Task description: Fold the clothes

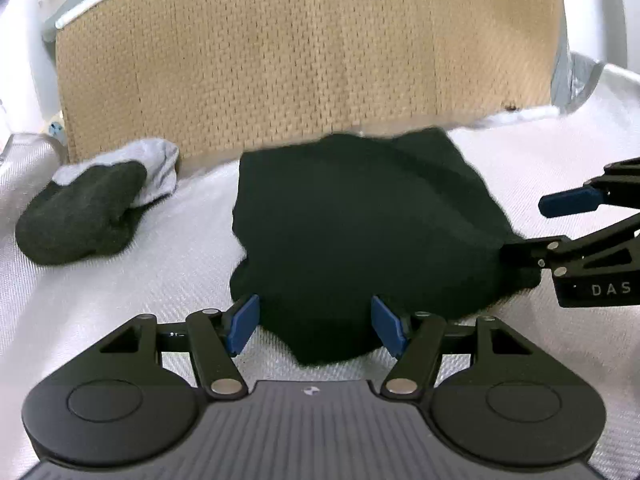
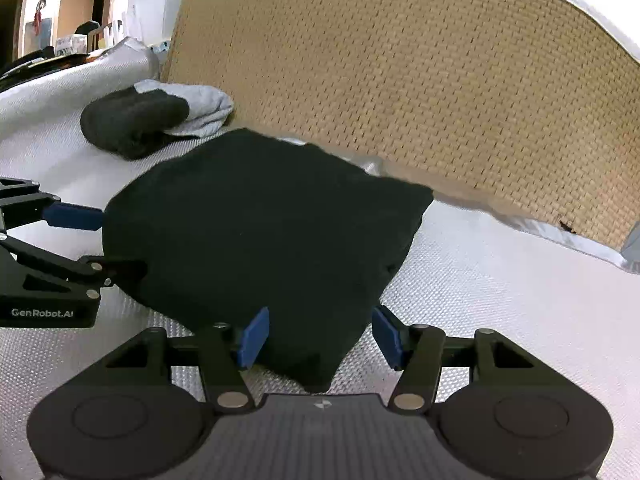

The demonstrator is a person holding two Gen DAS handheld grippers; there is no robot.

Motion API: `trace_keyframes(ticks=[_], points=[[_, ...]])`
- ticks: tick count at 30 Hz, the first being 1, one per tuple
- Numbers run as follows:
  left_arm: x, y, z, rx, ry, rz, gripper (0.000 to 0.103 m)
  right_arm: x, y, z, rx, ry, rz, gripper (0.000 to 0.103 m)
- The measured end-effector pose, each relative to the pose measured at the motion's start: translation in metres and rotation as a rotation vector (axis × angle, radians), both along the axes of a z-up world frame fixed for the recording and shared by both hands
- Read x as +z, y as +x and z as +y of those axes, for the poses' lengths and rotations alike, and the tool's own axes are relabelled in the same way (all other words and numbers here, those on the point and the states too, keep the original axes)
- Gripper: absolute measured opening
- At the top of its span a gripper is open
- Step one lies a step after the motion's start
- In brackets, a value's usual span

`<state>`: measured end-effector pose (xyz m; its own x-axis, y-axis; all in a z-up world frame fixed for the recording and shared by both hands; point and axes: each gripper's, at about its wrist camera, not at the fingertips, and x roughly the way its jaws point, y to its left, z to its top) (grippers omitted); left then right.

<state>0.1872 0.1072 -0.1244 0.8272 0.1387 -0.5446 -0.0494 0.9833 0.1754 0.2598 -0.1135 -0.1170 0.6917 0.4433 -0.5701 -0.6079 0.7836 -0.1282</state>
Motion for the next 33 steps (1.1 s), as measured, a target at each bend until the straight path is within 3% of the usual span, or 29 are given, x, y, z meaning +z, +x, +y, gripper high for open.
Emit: trace_keyframes(ticks=[5,8,10,13,15,33], points=[[0.016,0.0,0.008,-0.03,-0.037,-0.088,0.061,0.004,0.001,0.005,0.011,0.056,-0.075,0.06],[0.02,0.025,0.001,-0.036,-0.059,-0.046,0.06,0.002,0.022,0.005,-0.034,0.118,-0.034,0.056],[0.01,0.038,-0.005,-0.026,-0.064,-0.007,0.058,0.002,0.035,0.005,-0.064,0.159,-0.006,0.041],[-0.009,0.039,-0.007,0.0,-0.063,-0.016,0.06,-0.017,0.049,0.007,-0.068,0.127,0.1,0.031],[-0.015,0.037,-0.006,0.017,-0.088,-0.026,0.06,-0.024,0.049,0.008,-0.064,0.12,0.097,0.031],[-0.013,0.043,-0.006,0.038,-0.075,0.017,0.062,-0.03,0.045,0.006,-0.075,0.147,0.094,0.031]])
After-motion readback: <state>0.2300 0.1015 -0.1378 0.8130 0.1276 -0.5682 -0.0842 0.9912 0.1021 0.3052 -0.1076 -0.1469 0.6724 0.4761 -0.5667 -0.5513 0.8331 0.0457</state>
